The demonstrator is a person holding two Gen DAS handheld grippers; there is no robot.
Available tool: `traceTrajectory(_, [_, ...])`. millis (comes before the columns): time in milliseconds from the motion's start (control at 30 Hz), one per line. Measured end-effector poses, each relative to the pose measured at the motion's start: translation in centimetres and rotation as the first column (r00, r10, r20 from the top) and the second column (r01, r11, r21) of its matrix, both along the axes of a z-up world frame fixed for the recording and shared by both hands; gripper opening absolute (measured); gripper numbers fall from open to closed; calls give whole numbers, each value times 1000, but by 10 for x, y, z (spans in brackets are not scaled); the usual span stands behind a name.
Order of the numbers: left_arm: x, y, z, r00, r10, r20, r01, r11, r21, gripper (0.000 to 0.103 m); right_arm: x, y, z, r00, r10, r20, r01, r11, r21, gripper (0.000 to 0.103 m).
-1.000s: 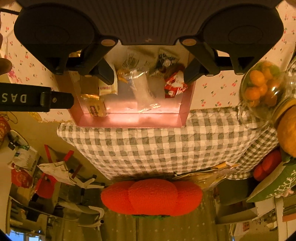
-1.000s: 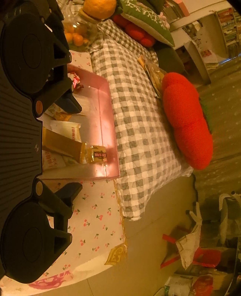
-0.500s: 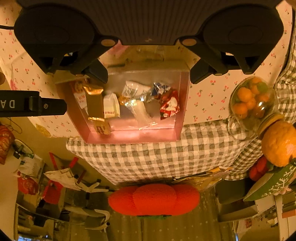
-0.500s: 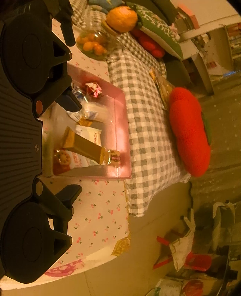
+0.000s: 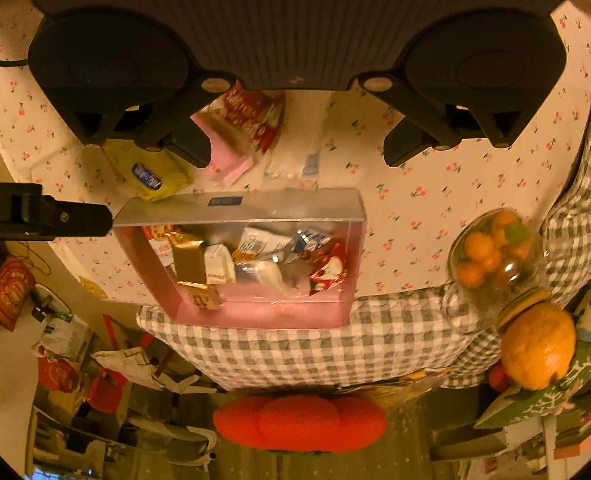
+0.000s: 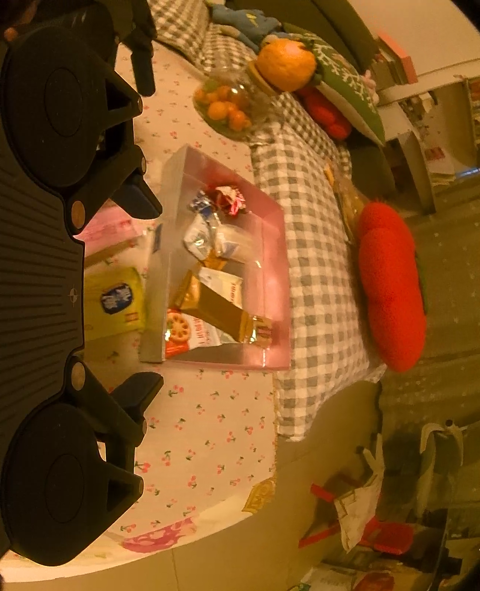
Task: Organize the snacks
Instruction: 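Withdraw both grippers from the box back toward the loose snacks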
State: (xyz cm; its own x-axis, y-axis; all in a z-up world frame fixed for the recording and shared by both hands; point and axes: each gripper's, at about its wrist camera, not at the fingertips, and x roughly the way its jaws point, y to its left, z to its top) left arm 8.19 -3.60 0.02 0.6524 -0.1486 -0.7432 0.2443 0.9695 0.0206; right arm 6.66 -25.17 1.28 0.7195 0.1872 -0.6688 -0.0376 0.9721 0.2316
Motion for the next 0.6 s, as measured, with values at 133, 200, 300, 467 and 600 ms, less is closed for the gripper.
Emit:
traceTrajectory(133, [-9,11,-4,999,17,31,-17,1000,2,100,-10,2,-11,1000,-5,13,6,1000,-19,92])
traceTrajectory(200, [-11,16,-4,999,27,43,-28,1000,1,100,-14,2,-16,1000,-8,17,9,1000,-22,92])
traceTrajectory(300, [-13,21,-4,998,31,56,-31,999,-7,101,-18,2,-21,1000,-12,22,13,999,-34,92])
traceTrajectory(467, [-15,30,-13,999,42,28,-41,999,-34,102,-23,1,-21,999,-13,49,15,999,-51,95])
traceTrajectory(600, [-20,28,-26,1000,3,7,-3,1000,2,102,-24,0,-25,999,-19,46,21,999,-45,97])
